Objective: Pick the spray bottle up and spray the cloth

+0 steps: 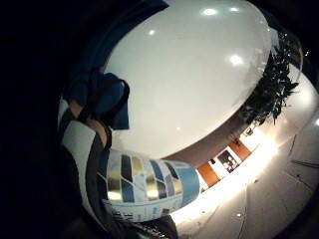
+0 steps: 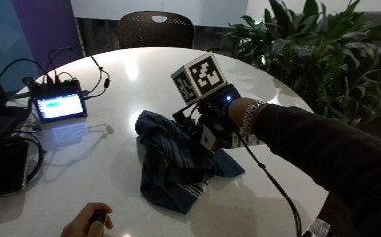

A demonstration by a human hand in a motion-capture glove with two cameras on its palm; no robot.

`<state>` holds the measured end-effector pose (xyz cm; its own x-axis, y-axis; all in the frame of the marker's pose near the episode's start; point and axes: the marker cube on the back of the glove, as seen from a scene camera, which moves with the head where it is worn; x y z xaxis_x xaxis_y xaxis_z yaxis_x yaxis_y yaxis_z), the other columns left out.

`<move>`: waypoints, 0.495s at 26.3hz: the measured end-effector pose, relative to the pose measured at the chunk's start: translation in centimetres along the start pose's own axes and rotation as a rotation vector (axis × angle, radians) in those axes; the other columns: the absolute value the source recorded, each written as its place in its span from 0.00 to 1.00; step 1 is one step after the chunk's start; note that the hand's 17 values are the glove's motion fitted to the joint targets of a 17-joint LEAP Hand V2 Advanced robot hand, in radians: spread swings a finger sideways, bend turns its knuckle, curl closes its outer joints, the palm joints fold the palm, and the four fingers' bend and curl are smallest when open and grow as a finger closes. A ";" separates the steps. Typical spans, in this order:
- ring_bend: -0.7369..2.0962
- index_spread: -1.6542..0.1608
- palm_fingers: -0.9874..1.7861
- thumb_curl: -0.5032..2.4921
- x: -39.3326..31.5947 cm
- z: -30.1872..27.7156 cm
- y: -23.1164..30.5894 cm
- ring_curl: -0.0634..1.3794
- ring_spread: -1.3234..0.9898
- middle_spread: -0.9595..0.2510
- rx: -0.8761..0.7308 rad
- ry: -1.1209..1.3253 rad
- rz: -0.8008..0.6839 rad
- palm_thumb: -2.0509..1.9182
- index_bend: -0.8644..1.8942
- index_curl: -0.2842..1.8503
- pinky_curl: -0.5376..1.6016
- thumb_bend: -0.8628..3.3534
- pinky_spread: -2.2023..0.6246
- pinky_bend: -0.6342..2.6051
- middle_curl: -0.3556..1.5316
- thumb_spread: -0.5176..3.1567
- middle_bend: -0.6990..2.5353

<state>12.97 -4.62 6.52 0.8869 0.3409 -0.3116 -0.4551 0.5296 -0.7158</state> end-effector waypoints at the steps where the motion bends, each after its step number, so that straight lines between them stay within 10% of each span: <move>1: 0.45 0.75 0.83 0.40 0.2 -0.1 0.0 0.36 0.49 0.59 -0.001 0.001 0.010 0.76 0.40 0.40 0.44 0.20 0.68 0.35 0.45 0.24 0.36; 13: 0.45 0.75 0.83 0.41 1.6 -5.1 2.8 0.36 0.49 0.59 0.171 -0.190 -0.051 0.76 0.40 0.41 0.44 0.20 0.68 0.35 0.46 0.23 0.36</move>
<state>13.50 -6.56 0.83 0.8855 0.4420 -0.1431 -0.4315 0.6680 -0.6063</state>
